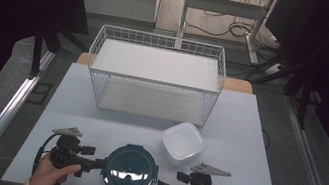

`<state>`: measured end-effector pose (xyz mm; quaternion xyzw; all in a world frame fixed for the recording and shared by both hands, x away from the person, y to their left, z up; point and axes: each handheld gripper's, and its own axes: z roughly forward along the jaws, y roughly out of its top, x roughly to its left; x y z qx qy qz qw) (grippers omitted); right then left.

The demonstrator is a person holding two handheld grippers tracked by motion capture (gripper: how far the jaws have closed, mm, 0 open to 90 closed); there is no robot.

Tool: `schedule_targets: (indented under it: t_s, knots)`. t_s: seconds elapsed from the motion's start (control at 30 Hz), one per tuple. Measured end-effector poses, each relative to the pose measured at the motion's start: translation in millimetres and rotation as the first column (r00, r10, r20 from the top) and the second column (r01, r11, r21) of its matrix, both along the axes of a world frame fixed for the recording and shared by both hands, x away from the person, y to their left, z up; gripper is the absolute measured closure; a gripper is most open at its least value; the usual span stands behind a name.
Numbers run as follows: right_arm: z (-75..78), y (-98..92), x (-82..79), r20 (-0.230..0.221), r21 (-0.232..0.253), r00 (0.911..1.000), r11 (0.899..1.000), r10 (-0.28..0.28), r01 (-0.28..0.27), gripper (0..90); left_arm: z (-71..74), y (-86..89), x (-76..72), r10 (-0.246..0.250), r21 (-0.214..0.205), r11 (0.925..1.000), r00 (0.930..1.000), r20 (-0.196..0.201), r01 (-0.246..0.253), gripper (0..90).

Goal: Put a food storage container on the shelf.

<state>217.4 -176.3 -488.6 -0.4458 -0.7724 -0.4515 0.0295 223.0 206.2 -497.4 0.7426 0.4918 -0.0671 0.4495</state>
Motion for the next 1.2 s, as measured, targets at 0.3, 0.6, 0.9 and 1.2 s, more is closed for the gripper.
schedule_targets:
  t_s: [0.3,0.6,0.9,1.2]
  knots:
    - [-3.7,28.8,5.8,-0.101,0.065,0.9948,0.998,-0.006,0.012,10.8,-5.6,-8.9,0.8,-0.001,-0.082,0.9966,0.9949,-0.101,-0.007,12.4]
    - [-14.1,51.9,11.0,-0.171,0.058,0.9852,0.998,-0.009,0.019,8.0,-13.4,-19.3,2.5,-0.020,-0.110,0.9939,0.9857,-0.167,0.002,13.2]
    - [-19.1,57.0,17.6,-0.229,0.083,0.9729,0.995,-0.033,0.053,10.2,-22.5,-30.1,3.7,-0.068,-0.135,0.9901,0.9716,-0.227,0.038,17.2]
    - [-22.6,56.9,19.0,-0.265,0.080,0.9634,0.995,-0.043,0.067,19.6,-23.8,-28.3,2.5,-0.026,-0.133,0.9911,0.9700,-0.242,-0.006,25.6]
